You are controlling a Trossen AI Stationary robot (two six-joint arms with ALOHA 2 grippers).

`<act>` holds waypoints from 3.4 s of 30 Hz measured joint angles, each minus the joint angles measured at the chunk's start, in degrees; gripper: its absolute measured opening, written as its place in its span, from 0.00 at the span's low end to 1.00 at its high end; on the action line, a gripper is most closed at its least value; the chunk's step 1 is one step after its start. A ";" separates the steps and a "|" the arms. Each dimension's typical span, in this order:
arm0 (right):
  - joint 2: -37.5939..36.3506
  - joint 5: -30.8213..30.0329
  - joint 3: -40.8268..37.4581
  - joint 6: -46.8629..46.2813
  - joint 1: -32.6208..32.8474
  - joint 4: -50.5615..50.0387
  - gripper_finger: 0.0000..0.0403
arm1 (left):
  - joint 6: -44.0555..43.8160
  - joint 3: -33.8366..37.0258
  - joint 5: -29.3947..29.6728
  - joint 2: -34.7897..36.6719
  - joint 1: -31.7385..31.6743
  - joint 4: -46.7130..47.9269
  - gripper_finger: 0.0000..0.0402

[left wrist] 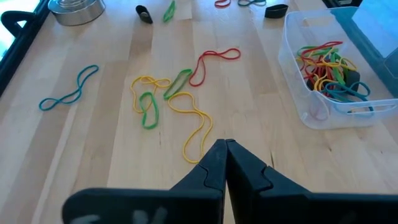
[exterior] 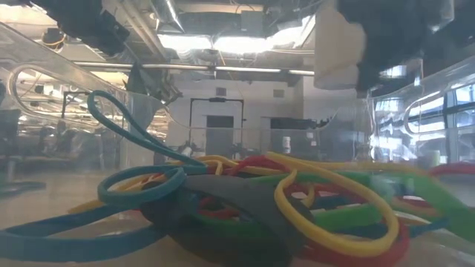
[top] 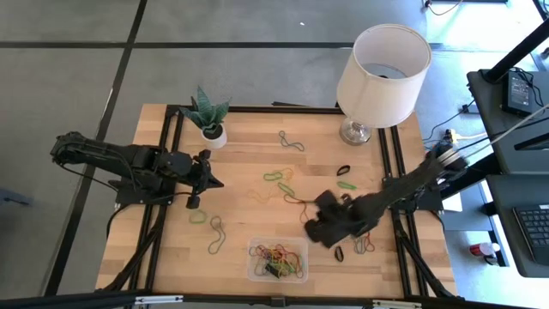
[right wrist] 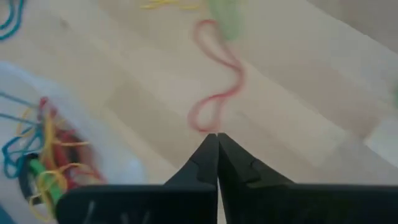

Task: Pick and place rubber bands into bin
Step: Put the green rubber band into the transparent bin

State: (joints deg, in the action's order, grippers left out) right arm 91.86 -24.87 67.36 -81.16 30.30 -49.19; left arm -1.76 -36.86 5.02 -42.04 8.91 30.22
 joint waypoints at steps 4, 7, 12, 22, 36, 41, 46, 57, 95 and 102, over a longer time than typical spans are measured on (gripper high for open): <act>-9.68 1.96 -11.74 -2.71 -1.75 1.45 0.03 | -0.01 0.00 0.00 0.01 0.00 -0.43 0.00; -15.49 6.45 -18.23 -2.65 -4.65 1.25 0.07 | -0.02 0.00 0.02 0.01 0.00 -0.90 0.00; -21.25 12.15 -26.01 2.81 -10.68 1.03 0.16 | -0.02 0.00 0.04 0.00 0.00 -2.97 0.01; -21.99 12.92 -32.04 21.22 -21.49 3.84 0.41 | -0.02 0.00 1.48 0.02 0.00 -6.47 0.01; -22.25 12.50 -43.29 30.84 -29.02 16.64 0.35 | -3.65 0.00 1.53 0.00 0.00 -6.47 0.01; -22.26 12.38 -44.07 30.84 -28.43 17.33 0.16 | -3.63 0.00 1.53 0.02 0.00 -6.43 0.01; -22.05 12.55 -43.03 31.36 -27.11 17.05 0.03 | -3.63 0.00 1.54 0.00 0.00 -6.45 0.01; -23.49 12.71 -34.41 24.84 -20.57 4.65 0.01 | -3.50 0.00 1.54 0.00 0.00 -6.36 0.01; 34.82 4.17 54.44 17.16 -1.12 -18.88 0.00 | 0.02 0.00 1.31 0.00 0.00 -5.95 0.00; 45.34 10.43 62.26 16.65 -0.53 -18.84 0.00 | 0.02 0.00 1.31 0.00 0.00 -5.92 0.02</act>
State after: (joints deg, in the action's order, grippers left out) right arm 137.20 -14.44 129.62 -64.52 29.77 -68.03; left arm -1.74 -36.86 6.33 -42.04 8.91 24.29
